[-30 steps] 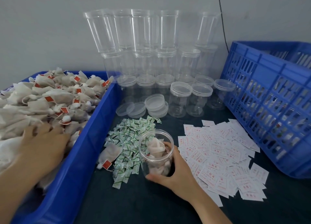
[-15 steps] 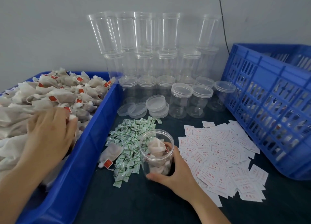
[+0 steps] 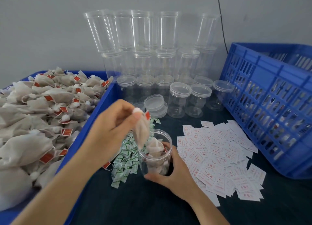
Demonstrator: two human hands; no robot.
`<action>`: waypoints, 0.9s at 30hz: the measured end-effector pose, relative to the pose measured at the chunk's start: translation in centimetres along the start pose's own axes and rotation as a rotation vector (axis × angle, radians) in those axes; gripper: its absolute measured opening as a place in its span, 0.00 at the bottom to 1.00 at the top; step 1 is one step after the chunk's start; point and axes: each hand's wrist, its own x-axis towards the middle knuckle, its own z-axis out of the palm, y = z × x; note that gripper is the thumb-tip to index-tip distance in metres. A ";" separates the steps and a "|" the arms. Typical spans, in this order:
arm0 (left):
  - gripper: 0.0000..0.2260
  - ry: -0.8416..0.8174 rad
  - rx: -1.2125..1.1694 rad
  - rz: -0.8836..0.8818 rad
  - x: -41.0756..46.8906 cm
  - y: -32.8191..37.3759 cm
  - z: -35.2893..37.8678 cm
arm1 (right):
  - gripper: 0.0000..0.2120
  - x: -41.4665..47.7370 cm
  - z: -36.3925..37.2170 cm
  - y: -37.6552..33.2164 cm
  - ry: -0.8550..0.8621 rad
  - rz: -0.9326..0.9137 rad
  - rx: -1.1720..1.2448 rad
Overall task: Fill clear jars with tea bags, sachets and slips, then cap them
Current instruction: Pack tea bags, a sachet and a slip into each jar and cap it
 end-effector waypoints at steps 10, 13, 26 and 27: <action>0.28 -0.165 0.076 -0.119 -1.7 -4.1 4.4 | 0.39 -0.1 0.0 -0.1 0.019 -0.014 -0.034; 0.43 -0.183 -0.097 -0.204 -2.5 -5.6 5.1 | 0.39 -0.2 0.0 -0.6 0.028 -0.033 -0.015; 0.37 0.053 -0.325 -0.113 -4.0 -8.2 9.0 | 0.30 0.2 -1.5 -2.5 -0.095 0.092 0.208; 0.37 0.043 -0.315 -0.111 -4.0 -8.3 8.9 | 0.20 0.9 -2.0 -2.7 -0.082 0.143 0.242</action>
